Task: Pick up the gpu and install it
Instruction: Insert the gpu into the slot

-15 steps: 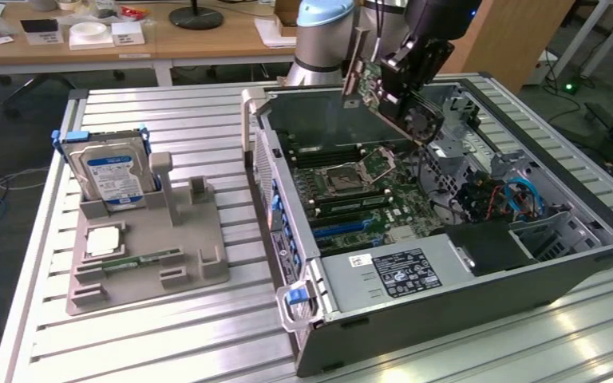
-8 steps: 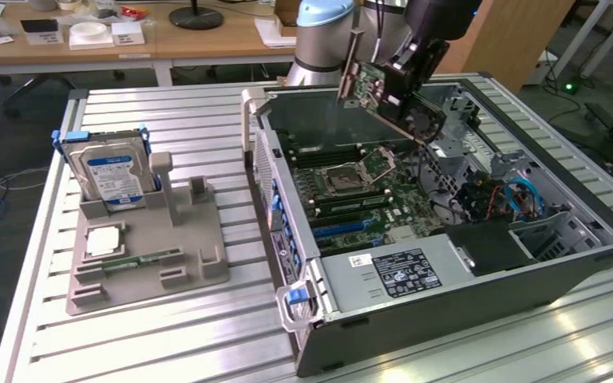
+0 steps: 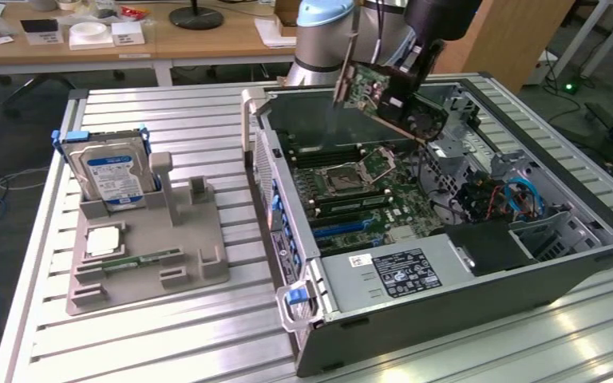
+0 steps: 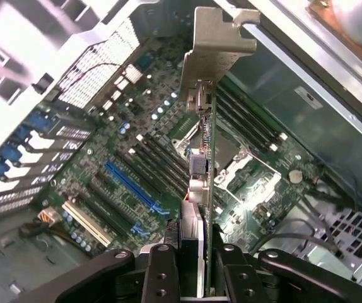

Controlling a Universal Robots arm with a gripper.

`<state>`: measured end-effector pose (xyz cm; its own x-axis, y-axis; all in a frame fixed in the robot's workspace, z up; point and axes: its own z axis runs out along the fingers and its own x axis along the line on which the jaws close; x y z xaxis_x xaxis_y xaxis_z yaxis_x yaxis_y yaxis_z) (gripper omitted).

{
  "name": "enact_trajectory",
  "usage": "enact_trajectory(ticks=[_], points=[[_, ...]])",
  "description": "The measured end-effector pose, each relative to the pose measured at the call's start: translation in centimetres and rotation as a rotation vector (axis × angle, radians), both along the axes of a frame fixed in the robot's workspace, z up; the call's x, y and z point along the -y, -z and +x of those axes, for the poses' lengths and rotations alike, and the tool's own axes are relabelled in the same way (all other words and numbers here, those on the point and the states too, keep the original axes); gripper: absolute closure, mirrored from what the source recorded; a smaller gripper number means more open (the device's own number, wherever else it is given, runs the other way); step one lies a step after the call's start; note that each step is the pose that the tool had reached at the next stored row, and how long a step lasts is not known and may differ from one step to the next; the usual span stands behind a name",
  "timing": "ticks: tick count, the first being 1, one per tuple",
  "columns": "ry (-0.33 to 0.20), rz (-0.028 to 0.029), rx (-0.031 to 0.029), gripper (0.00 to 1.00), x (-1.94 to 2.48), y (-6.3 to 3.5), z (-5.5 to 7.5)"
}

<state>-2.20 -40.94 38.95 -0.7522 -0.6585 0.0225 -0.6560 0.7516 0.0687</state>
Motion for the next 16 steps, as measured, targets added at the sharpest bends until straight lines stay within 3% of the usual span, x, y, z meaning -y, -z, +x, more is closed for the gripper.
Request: enact_trajectory(ticks=[16], points=[[-0.278, -0.0002, 0.0003, 0.72, 0.0, 0.31, 0.01]])
